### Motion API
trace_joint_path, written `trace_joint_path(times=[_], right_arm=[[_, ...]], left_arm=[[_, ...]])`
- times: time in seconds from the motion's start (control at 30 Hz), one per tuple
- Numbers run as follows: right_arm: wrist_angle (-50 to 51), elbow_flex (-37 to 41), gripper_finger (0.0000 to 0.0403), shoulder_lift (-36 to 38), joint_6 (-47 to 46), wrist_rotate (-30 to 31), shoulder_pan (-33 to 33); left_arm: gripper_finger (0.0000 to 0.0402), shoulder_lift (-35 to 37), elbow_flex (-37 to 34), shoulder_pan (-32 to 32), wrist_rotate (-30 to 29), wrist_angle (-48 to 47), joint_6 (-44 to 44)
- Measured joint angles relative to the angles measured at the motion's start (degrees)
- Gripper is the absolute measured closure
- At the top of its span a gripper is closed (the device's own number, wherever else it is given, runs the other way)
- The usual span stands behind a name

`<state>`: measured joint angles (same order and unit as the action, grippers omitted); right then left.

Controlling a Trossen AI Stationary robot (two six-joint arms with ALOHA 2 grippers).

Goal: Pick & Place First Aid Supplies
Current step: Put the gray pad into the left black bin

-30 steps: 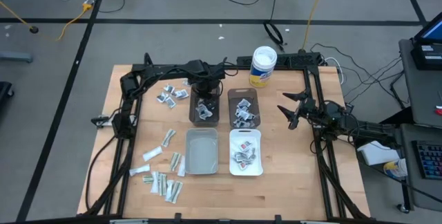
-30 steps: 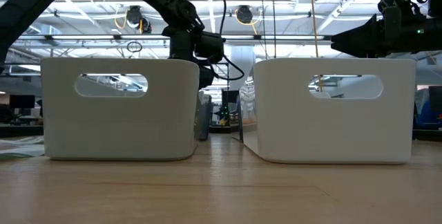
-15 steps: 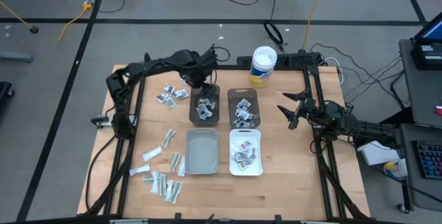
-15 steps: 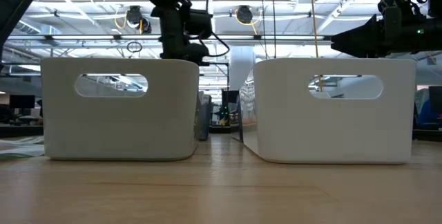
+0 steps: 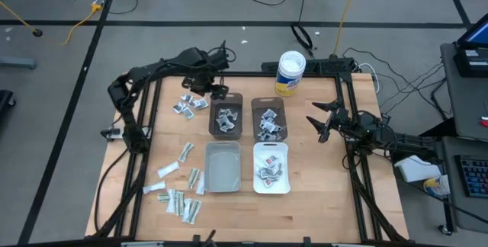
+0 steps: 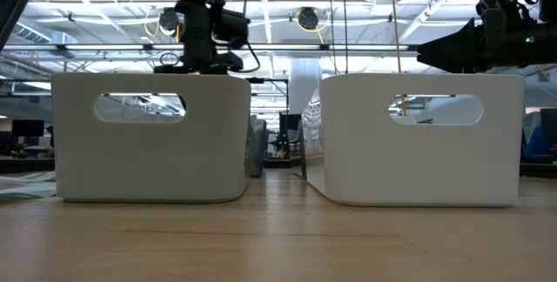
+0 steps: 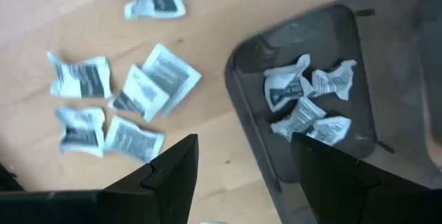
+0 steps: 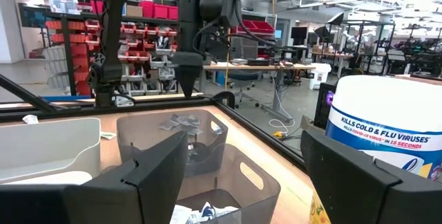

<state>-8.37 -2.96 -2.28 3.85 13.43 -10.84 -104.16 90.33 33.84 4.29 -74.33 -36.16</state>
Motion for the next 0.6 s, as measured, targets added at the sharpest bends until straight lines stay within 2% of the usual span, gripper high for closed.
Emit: trace_joint_path(times=[0.3, 0.6], right_arm=[[-0.01, -0.02, 0.0124, -0.01, 0.01, -0.02, -0.01], [-0.01, 0.00, 0.0124, 0.00, 0.01, 1.72, -0.03]], left_arm=[[0.0154, 9.77, -13.76, 0.81, 0.01, 4.14, -12.15], [0.0168, 16.16, -25.27, 2.18, -0.12, 4.40, -21.29]])
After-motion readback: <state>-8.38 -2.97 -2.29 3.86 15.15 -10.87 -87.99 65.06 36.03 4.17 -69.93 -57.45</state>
